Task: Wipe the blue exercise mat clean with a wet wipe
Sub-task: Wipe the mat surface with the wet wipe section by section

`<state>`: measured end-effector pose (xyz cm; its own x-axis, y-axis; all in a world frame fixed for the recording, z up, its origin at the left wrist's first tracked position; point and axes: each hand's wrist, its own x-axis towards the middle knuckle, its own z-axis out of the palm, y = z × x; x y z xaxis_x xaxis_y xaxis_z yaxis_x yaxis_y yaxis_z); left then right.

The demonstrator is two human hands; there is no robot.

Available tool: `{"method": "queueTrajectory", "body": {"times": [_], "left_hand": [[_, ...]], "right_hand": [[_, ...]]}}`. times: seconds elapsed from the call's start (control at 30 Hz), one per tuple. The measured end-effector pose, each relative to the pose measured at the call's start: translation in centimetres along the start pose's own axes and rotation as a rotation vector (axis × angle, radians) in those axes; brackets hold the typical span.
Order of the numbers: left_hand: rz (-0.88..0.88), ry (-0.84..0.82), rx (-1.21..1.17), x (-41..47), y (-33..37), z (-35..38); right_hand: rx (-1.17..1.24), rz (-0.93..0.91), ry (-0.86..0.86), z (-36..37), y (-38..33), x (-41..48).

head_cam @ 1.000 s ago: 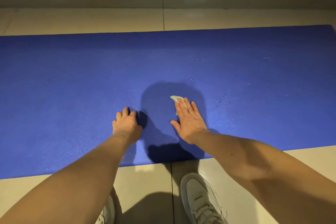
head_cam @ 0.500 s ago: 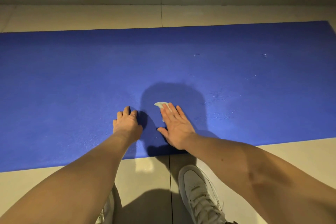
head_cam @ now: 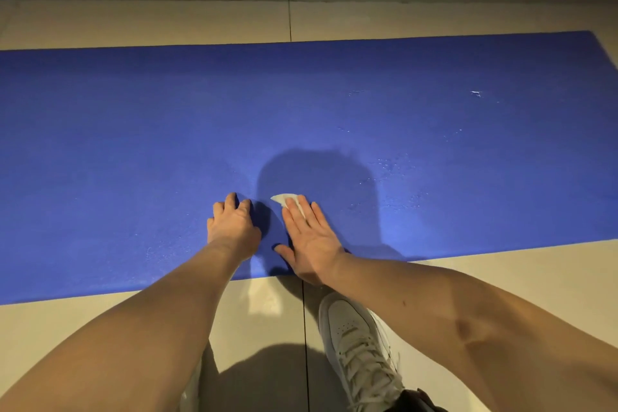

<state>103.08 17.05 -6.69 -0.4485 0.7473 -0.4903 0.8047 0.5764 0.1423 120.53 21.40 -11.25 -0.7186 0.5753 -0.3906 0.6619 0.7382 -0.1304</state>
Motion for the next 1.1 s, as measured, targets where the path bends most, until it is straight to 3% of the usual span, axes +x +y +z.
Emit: {"method": "queueTrajectory", "body": {"times": [0.13, 0.23, 0.37, 0.53, 0.7, 0.9, 1.0, 1.1], "left_hand": [[0.005, -0.008, -0.018, -0.8, 0.2, 0.6], [0.007, -0.003, -0.027, -1.3, 0.1, 1.0], [0.000, -0.010, -0.021, -2.3, -0.2, 1.4], [-0.012, -0.006, 0.005, -3.5, -0.6, 1.7], [-0.022, -0.013, 0.002, -4.5, -0.7, 2.2], [-0.014, -0.004, -0.015, -5.9, -0.7, 2.9], [0.000, -0.003, -0.012, -6.4, -0.7, 3.2], [0.011, -0.001, -0.010, -6.4, -1.1, 3.3]], "right_hand": [[0.040, -0.015, 0.098, 0.0, 3.1, -1.1], [0.103, 0.172, 0.131, -0.1, 5.7, -2.6], [0.116, 0.361, 0.028, -0.3, 3.8, -2.3], [0.088, 0.046, -0.065, 0.3, -2.9, -2.5], [-0.014, -0.067, 0.001, 0.3, 0.1, -3.4], [0.063, 0.201, 0.041, 0.7, 6.8, -6.2], [0.069, 0.357, -0.009, 0.6, 5.4, -6.0], [0.099, 0.305, -0.023, 0.8, 1.0, -5.3]]}}
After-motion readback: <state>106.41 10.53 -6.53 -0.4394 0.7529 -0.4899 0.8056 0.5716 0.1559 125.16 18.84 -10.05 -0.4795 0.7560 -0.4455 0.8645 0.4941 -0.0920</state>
